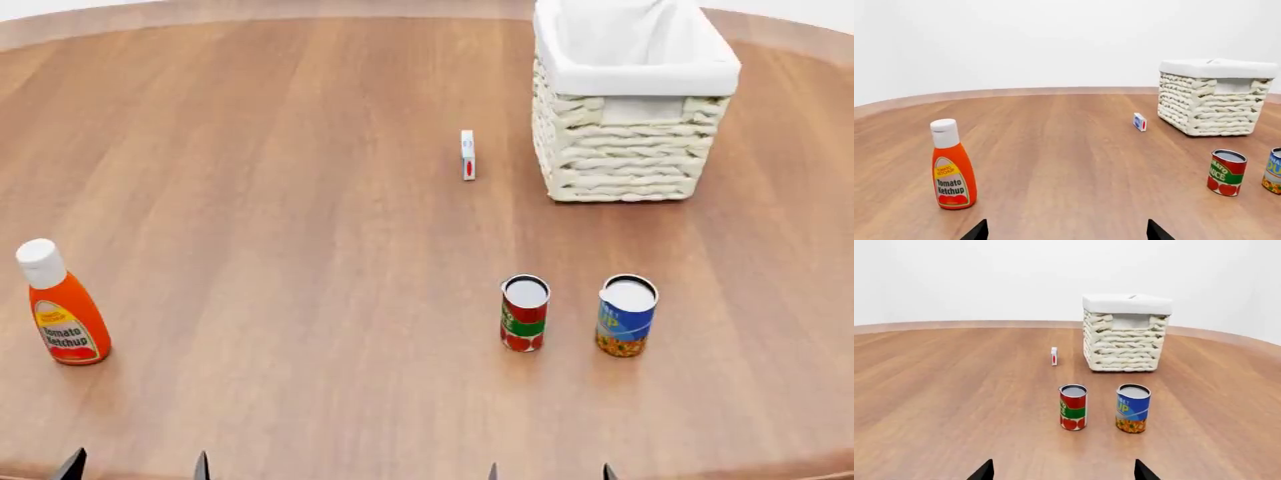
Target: Pick up the cream cheese box, and put it in the basket.
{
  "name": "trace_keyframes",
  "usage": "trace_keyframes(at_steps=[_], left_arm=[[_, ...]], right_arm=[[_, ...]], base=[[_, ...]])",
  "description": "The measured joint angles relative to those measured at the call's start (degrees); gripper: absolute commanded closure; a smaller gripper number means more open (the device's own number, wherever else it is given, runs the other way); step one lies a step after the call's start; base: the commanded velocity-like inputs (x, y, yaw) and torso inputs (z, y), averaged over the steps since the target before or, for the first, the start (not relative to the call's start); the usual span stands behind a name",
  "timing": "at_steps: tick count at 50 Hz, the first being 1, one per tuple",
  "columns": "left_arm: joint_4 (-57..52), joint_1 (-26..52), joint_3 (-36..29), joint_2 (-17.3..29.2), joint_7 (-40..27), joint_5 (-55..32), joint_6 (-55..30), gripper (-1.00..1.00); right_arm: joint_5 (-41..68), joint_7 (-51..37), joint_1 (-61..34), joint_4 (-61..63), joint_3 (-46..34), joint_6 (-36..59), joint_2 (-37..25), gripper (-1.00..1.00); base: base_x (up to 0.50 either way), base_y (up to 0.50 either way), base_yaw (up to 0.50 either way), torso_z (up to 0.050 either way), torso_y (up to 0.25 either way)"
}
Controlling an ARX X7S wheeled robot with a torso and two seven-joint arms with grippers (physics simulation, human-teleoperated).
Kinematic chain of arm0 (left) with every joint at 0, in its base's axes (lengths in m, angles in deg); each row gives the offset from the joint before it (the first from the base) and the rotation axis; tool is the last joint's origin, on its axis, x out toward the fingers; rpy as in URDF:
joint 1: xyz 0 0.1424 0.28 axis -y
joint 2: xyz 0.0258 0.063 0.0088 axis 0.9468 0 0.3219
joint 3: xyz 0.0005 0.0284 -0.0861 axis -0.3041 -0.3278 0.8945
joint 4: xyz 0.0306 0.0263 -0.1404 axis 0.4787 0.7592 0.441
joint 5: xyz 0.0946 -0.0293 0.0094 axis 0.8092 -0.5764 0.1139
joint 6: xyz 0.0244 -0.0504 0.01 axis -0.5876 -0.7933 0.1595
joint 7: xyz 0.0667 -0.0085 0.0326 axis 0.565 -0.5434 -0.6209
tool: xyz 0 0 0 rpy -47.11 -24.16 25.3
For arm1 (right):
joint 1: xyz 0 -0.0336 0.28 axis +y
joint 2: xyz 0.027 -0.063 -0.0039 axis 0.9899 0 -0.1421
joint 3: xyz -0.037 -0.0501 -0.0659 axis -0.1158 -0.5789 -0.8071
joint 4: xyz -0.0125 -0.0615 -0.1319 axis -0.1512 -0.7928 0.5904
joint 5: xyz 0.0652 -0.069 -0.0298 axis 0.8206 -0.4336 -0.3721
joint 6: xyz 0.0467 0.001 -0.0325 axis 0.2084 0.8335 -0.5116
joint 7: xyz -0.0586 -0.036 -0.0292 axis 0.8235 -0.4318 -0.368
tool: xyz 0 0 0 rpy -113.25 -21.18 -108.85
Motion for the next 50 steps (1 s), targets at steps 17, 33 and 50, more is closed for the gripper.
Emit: trace_keyframes(at_steps=[17, 33, 50], left_arm=[[0.2, 0.2, -1.0, 0.8, -1.6, -0.4, 1.2, -1.00], [-3.4, -2.2, -1.3, 1.8, -3.8, -0.2, 3.0, -1.00], [-9.3, -6.7, -0.7, 2.9, -7.3, 1.4, 7.1, -1.00]], right_arm=[[1.1, -0.9, 0.0, 0.2, -1.2, 0.0, -1.0, -1.00], [2.4, -1.9, 2.2, 4.0, -1.4, -0.6, -2.2, -1.00], [3.0, -3.2, 6.3, 9.6, -1.5, -3.3, -3.5, -1.00]], base=[[0.00, 0.00, 0.00, 0.000, 0.000], [0.00, 0.00, 0.00, 0.000, 0.000], [0.00, 0.00, 0.00, 0.000, 0.000]])
